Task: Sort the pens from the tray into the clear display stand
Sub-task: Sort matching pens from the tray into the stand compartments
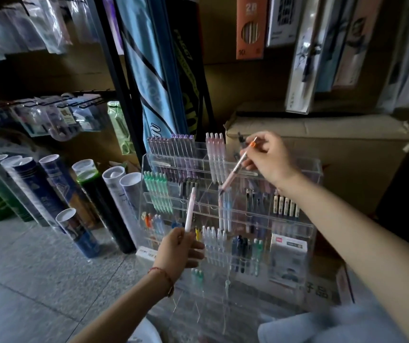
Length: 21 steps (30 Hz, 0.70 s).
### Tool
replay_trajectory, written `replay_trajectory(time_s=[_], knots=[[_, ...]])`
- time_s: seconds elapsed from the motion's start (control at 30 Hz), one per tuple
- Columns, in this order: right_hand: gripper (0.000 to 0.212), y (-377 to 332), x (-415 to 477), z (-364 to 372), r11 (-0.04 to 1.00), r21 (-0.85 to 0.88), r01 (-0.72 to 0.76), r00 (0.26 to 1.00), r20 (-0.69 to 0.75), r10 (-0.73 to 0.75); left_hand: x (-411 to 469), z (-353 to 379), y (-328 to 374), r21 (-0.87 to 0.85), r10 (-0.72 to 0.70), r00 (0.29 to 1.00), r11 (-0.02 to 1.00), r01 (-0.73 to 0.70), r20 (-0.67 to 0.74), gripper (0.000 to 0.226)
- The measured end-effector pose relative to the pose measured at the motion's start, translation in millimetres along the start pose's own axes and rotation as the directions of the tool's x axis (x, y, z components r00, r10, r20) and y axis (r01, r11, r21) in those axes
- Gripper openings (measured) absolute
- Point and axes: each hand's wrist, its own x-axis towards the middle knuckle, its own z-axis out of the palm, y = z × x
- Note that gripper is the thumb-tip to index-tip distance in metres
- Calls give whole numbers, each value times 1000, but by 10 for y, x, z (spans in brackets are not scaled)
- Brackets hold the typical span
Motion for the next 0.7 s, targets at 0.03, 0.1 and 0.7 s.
replay_trajectory(time_s=[0.03, 0.1, 0.7], knots=[[14, 19, 67, -74, 994, -59, 87, 991, -97, -92, 56, 14, -3, 51, 23, 1000, 998, -23, -13, 21], [14, 61, 144, -210, 969, -162, 189, 957, -189, -218, 150, 30, -2, 198, 128, 992, 973, -123, -13, 24], [23, -90, 332, -183, 814, -373, 446, 717, -395, -574, 162, 430, 437, 107, 259, 957, 956, -273, 131, 30]])
